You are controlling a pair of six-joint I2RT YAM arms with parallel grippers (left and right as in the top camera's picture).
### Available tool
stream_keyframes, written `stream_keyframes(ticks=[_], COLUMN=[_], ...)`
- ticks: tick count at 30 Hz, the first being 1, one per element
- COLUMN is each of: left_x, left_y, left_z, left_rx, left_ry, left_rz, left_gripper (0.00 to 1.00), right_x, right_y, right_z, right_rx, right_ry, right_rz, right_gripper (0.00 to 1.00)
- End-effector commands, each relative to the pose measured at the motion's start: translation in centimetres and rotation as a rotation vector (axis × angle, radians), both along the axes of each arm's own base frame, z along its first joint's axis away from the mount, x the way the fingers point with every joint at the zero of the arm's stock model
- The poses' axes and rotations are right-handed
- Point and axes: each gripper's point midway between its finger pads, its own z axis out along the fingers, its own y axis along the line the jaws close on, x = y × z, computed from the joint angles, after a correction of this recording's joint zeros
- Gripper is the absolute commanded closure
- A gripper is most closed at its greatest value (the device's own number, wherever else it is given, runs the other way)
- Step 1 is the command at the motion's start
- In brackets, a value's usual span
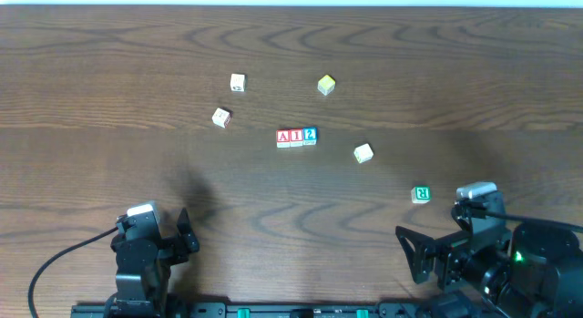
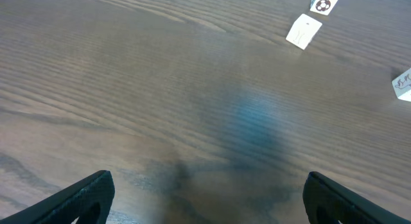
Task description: Spell out Ai2
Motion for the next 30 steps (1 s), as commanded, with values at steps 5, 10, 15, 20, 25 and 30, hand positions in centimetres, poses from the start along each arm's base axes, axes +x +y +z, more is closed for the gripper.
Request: stream_keyframes(ticks=[5,10,15,20,25,30], left_x=[-0.1,-0.3,-0.3,-0.3,-0.3,-0.3], left_y=[-0.3,-0.6,-0.6,-0.6,-0.6,-0.6], left_z=[-2.2,-3.1,-3.1,-3.1,-3.1,-3.1], left_rx=[-0.01,-0.017,-0.017,-0.017,-0.017,-0.017], left_ry=[0.044,0.07,0.069,0.07,0.07,0.069], left_rz=[-0.018,-0.029,-0.029,-0.029,-0.029,-0.029], left_gripper=[0.05,0.05,0.05,0.05,0.05,0.05], right_x=[0.0,0.0,0.0,0.0,0.0,0.0], right_y=[0.1,0.1,0.1,0.1,0.1,0.1], right_z=[0.0,0.0,0.0,0.0,0.0,0.0], right_rx=[-0.009,-0.009,-0.009,-0.009,-0.009,-0.009], right_ry=[-0.004,-0.004,-0.004,-0.004,-0.004,-0.004], right_rz=[0.012,0.012,0.012,0.012,0.012,0.012], right_gripper=[0.01,0.01,0.01,0.01,0.01,0.01])
